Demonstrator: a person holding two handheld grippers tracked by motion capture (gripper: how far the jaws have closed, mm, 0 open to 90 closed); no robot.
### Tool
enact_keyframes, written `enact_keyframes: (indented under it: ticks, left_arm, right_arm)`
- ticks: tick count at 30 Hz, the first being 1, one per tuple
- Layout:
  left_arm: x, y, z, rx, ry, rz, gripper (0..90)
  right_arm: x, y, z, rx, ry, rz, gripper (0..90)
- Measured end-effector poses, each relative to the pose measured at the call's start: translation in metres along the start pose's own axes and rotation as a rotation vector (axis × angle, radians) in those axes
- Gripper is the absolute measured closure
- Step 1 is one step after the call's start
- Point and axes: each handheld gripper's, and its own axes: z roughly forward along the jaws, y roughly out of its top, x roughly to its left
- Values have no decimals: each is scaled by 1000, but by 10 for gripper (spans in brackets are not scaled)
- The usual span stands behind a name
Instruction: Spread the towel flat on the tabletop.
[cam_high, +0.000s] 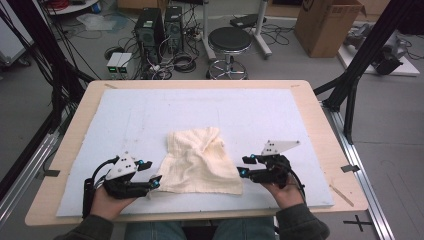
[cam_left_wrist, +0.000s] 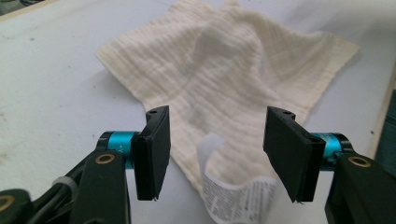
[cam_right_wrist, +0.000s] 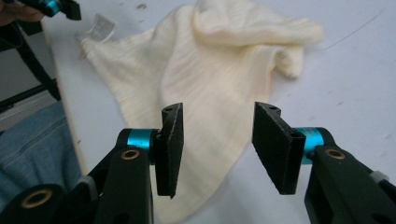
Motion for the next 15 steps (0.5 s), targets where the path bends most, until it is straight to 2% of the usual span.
enact_keyframes:
  ticks: [6, 9, 15]
  left_arm:
    - [18, 25, 18, -11, 5, -1, 411]
    - [29, 39, 29, -26, 3, -24, 412]
    - [50, 61, 55, -37, 18, -77, 428]
  right_arm:
    - [-24, 34, 9, -12, -41, -14, 570]
    - [-36, 49, 18, -4, -54, -21, 590]
    - [-60, 69, 42, 18, -75, 6, 643]
